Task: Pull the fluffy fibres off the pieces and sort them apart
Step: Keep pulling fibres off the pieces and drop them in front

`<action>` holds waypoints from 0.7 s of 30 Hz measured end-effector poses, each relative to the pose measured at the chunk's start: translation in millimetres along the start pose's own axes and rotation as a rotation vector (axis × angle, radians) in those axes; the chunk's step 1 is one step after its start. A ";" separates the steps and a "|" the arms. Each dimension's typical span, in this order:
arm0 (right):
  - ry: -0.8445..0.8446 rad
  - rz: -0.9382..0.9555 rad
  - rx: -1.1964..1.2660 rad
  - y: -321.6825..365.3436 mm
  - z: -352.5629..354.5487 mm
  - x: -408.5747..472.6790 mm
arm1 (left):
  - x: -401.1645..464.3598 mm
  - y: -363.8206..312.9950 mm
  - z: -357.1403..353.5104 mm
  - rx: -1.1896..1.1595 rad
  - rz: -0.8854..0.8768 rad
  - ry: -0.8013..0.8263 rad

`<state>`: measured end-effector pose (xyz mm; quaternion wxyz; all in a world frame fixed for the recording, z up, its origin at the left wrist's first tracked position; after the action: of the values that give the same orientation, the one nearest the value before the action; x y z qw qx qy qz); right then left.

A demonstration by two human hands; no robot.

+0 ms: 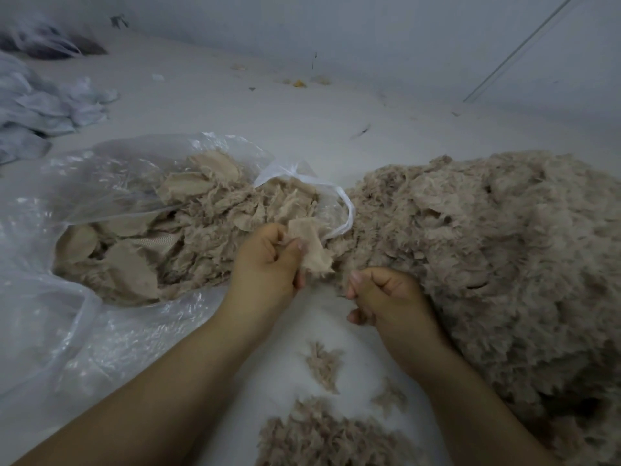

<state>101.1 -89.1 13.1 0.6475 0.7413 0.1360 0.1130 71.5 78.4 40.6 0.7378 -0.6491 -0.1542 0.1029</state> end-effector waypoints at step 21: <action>0.023 0.030 -0.094 -2.7 -2.7 -2.4 | 12.2 -12.3 31.3 0.058 -0.057 -0.218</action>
<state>97.8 -87.1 10.8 0.6783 0.7106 0.1267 0.1375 70.9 110.0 57.4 0.7377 -0.6078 -0.2489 0.1566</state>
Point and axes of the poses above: each hand's wrist, its own x-axis towards the middle knuckle, its own z-axis out of the back of the hand, y = z × x, the point moved 8 cm from there along x, towards the middle knuckle, and after that the axes turned 10 degrees about x, right-handed, at the moved point
